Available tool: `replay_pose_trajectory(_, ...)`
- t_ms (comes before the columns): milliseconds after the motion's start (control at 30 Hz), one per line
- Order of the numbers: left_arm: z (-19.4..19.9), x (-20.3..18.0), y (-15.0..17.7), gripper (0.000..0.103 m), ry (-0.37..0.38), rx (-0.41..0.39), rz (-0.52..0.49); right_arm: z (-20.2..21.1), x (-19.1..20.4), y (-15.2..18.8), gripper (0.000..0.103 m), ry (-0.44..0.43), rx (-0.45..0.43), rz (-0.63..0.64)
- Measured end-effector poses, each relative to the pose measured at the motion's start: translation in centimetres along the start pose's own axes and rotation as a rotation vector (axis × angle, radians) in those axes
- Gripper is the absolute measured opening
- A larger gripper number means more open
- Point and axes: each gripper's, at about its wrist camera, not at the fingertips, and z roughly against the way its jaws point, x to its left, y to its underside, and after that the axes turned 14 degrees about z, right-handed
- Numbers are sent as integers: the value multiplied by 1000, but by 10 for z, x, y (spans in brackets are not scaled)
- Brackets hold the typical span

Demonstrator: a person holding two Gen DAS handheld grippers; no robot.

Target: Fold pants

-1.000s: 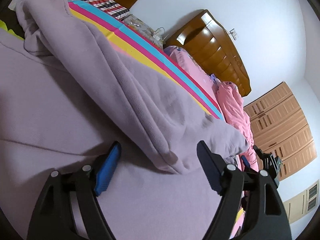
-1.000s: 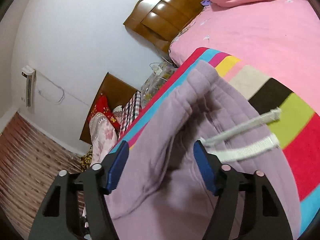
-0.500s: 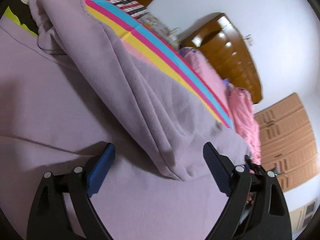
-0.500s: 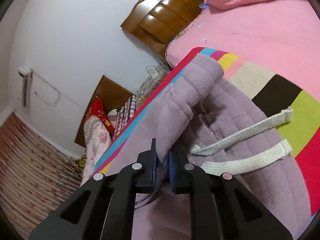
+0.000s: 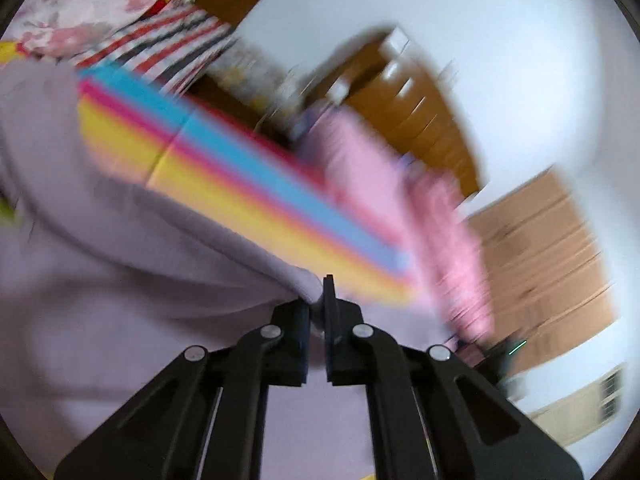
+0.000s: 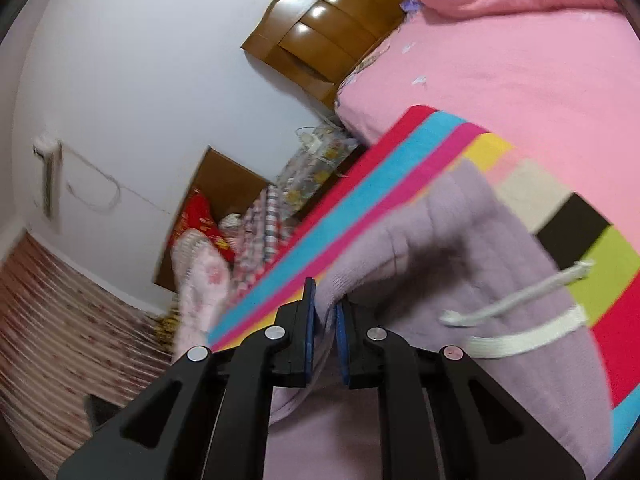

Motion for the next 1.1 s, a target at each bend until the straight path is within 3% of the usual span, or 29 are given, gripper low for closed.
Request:
replay_pose_trajectory(100, 32, -24, -23, 5, 139, -99, -51, 19, 19, -21, 12, -143, -99, -24)
replay_pose_trajectory(200, 55, -26, -13, 5, 238, -148, -106, 46, 32, -19, 12, -270, -182, 40)
replay_pose_trajectory(333, 85, 7, 47, 6, 179, -252, -314, 85, 26, 34, 12, -346, -184, 231)
replay_pose_trajectory(367, 91, 27, 68, 6, 160, -248, -355, 94, 20, 51, 12, -340, -174, 264)
replay_pose_trajectory(433, 86, 64, 101, 7, 117, -187, -340, 106, -4, 94, 12, -249, -85, 275)
replay_pose_trajectory(500, 69, 104, 133, 7, -2, -92, -307, 108, -27, 125, 12, -174, 14, 227)
replay_pose_trajectory(600, 47, 131, 148, 7, -113, -20, -273, 100, -45, 153, 12, -69, 136, 189)
replay_pose_trajectory(667, 46, 128, 138, 7, -100, -30, -249, 100, -49, 152, 12, -63, 135, 156)
replay_pose_trajectory(733, 61, 104, 125, 7, -36, -78, -255, 109, -42, 141, 12, -106, 93, 123)
replay_pose_trajectory(867, 85, 74, 118, 8, 8, -135, -278, 134, -14, 130, 13, -157, 19, 231)
replay_pose_trajectory(933, 89, 84, 120, 8, -1, -112, -243, 136, -21, 137, 12, -142, 36, 232)
replay_pose_trajectory(1033, 75, 122, 135, 9, -57, -40, -155, 117, -58, 163, 12, -77, 149, 128)
replay_pose_trajectory(1067, 65, 140, 143, 9, -110, -16, -125, 111, -70, 173, 0, -64, 176, 89)
replay_pose_trajectory(1100, 58, 152, 146, 12, -132, 0, -104, 114, -75, 176, 0, -63, 149, 81)
